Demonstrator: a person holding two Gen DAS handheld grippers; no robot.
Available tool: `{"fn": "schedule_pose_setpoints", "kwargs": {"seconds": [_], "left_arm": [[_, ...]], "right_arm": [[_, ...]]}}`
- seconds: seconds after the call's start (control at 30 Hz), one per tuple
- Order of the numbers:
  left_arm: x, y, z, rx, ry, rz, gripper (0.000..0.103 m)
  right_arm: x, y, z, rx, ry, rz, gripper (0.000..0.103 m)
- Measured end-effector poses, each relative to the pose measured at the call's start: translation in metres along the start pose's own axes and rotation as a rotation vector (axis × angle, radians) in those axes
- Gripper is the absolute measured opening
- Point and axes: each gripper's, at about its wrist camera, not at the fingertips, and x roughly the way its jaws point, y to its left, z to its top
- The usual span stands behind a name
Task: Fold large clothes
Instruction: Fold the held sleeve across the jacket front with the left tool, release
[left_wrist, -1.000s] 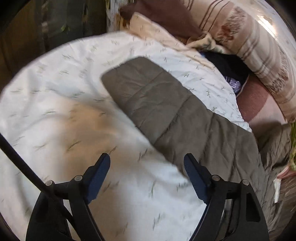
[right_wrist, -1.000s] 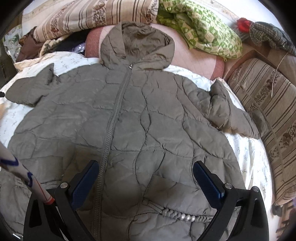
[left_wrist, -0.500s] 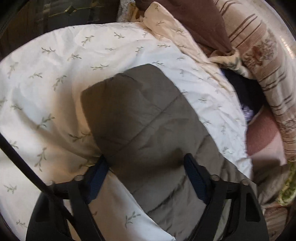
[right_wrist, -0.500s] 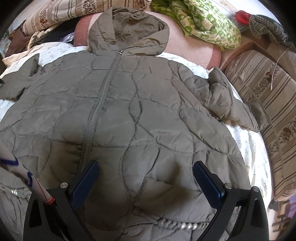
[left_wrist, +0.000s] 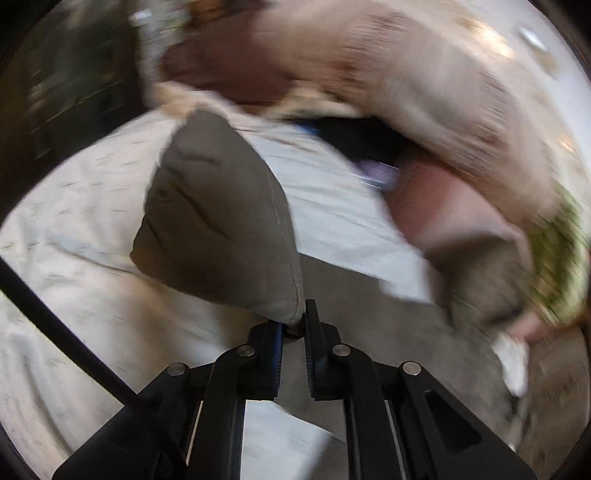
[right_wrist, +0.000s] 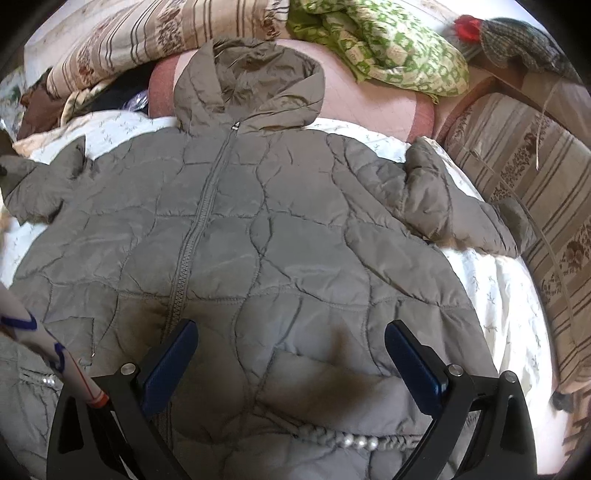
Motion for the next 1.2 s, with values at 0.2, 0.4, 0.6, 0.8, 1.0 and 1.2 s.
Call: {"fn": "schedule_pose_setpoints", "kwargs": {"seconds": [0.2,0.4,0.6,0.8,1.0,1.2], "left_arm": [[0.015,-0.111,-0.081,0.174,0.135,-0.225,0.010],[0.045,-0.160,-0.157,0.325,0.196,-0.163,0.023],[-0.006,-0.135,-0.196,0.327,0.135,-0.169,0.059],[-0.058,-0.085,-0.232,0.261,0.019,-0.016,0.062],[-0.075,-0.059,-0.253,0.259,-0.039,0.096,0.062],[-0.079,-0.056,-0.261,0.266,-0.028,0.111,0.062]], "right_arm": [[-0.019,-0.020,-0.008,0.049,-0.024,0.008,0.102],[-0.033,-0.042,-0.013,0.074,-0.036,-0.016,0.102],[-0.029,-0.063,-0.005,0.119,-0.002,0.056,0.102],[0.011,-0.064,0.028,0.287,0.056,0.328,0.099],[0.090,-0.036,0.070,0.411,0.142,0.460,0.098],[0.123,0.001,0.104,0.328,0.163,0.436,0.063]]}}
